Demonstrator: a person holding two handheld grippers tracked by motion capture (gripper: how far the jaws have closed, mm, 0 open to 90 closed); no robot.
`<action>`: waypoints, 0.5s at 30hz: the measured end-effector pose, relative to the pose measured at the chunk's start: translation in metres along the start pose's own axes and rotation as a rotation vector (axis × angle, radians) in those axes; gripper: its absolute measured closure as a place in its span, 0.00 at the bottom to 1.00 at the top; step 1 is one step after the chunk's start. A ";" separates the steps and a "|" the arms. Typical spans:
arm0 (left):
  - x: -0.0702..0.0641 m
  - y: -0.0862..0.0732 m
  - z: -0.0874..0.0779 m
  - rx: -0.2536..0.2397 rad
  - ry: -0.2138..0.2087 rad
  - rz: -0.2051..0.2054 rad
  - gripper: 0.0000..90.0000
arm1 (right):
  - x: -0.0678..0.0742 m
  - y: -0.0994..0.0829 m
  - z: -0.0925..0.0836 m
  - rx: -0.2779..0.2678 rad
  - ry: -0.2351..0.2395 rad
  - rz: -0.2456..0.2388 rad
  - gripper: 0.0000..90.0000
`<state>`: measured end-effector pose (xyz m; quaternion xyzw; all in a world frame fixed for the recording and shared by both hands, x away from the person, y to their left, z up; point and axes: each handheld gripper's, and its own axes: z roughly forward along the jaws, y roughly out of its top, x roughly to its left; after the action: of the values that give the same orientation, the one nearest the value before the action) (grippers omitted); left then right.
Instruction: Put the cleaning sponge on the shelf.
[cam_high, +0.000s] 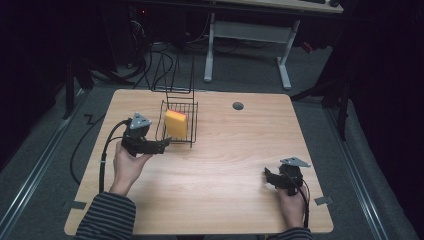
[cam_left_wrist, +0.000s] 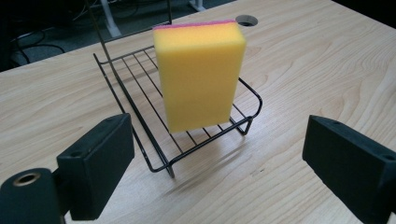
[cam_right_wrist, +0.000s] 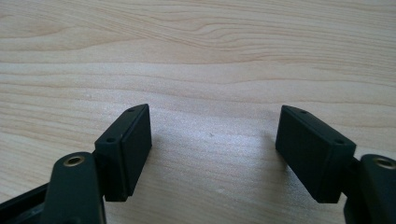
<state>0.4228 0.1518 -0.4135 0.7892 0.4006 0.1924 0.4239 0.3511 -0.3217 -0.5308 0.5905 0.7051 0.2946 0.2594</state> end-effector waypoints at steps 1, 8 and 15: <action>0.001 -0.001 -0.002 -0.002 -0.002 -0.002 0.11 | 0.000 0.000 0.000 0.000 0.000 0.000 0.30; 0.003 -0.007 -0.014 -0.014 0.000 -0.005 0.13 | 0.000 0.000 0.000 0.000 0.000 0.000 0.30; 0.007 -0.013 -0.024 -0.025 -0.003 -0.017 0.14 | 0.000 0.000 0.000 0.000 0.000 0.000 0.30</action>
<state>0.4053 0.1735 -0.4106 0.7807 0.4043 0.1927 0.4359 0.3511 -0.3217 -0.5308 0.5906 0.7051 0.2946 0.2593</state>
